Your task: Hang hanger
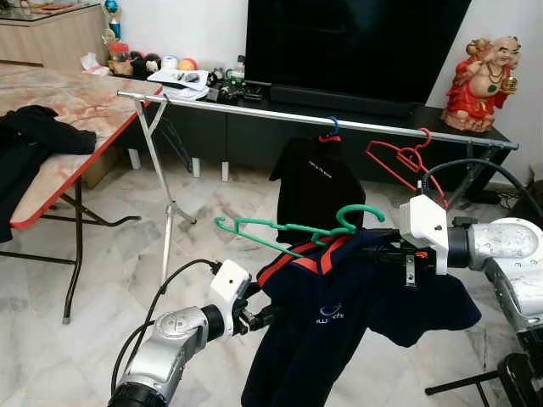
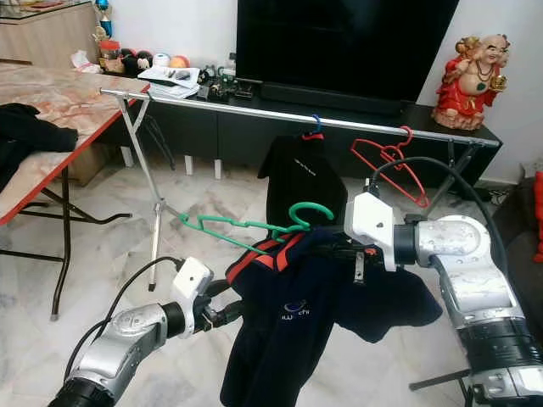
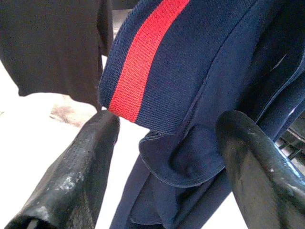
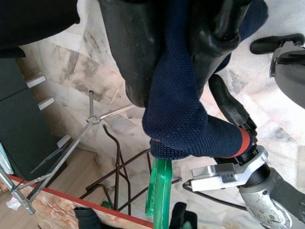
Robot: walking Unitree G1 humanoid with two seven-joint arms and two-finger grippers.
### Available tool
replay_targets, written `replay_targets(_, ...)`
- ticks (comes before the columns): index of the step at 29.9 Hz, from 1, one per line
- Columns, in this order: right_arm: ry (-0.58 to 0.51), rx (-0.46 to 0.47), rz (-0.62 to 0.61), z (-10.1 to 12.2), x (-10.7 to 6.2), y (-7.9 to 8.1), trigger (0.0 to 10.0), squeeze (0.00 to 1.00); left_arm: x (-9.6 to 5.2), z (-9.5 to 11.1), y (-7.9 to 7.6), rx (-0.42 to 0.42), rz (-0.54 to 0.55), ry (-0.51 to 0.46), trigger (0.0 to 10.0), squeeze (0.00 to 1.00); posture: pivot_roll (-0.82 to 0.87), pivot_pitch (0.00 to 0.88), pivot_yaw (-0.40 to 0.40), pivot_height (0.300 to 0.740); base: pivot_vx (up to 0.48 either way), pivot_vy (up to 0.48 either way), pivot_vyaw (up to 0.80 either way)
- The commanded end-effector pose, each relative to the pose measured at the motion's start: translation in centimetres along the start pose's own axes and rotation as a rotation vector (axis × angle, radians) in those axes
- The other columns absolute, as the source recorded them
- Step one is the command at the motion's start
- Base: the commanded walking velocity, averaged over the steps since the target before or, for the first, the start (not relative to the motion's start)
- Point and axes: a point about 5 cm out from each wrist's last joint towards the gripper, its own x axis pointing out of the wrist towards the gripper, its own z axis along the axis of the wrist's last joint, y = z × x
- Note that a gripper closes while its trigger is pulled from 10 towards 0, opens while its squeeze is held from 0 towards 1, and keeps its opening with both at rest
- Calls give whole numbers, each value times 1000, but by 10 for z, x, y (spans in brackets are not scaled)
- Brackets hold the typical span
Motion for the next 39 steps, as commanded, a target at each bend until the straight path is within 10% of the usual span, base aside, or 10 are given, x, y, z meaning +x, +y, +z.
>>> replay_targets(1, -22, -29, -20, 8, -7, -3, 0, 0, 3, 3, 0, 0, -5, -3, 10000, 0, 56, 0, -103, 740, 0, 0, 0)
replay_targets(6, -21, -29, -22, 8, -7, -3, 0, 0, 8, 4, -5, -13, -11, -31, 10000, 0, 53, 0, -105, 740, 0, 0, 0)
replay_targets(8, -19, -26, -23, 8, -7, -3, 0, 0, 11, 6, -8, -15, -19, -52, 8314, 0, 53, 0, -105, 740, 0, 0, 0)
replay_targets(9, -17, -26, -22, 8, -7, -2, 0, 0, 12, 6, -9, -18, -21, -56, 4941, 0, 55, 0, -107, 740, 0, 0, 0)
replay_targets(10, -17, -26, -21, 7, -7, -2, 0, 0, 13, 6, -10, -20, -21, -58, 4941, 0, 55, 0, -107, 740, 0, 0, 0)
replay_targets(11, -17, -25, -21, 7, -7, -2, 0, 0, 14, 7, -11, -26, -22, -64, 2431, 0, 55, 0, -107, 740, 0, 0, 0)
replay_targets(14, -19, -24, -21, 8, -7, -2, 0, 0, 16, 10, -12, -35, -17, -87, 2275, 0, 55, 0, -107, 740, 0, 0, 0)
replay_targets(15, -20, -24, -22, 8, -7, -3, 0, 0, 17, 12, -12, -36, -11, -102, 392, 0, 53, 0, -106, 740, 0, 0, 0)
replay_targets(39, 10, 3, -44, -4, -5, -4, 0, 0, 14, 5, -20, -28, -106, -62, 0, 0, 62, 0, -105, 740, 0, 0, 0)
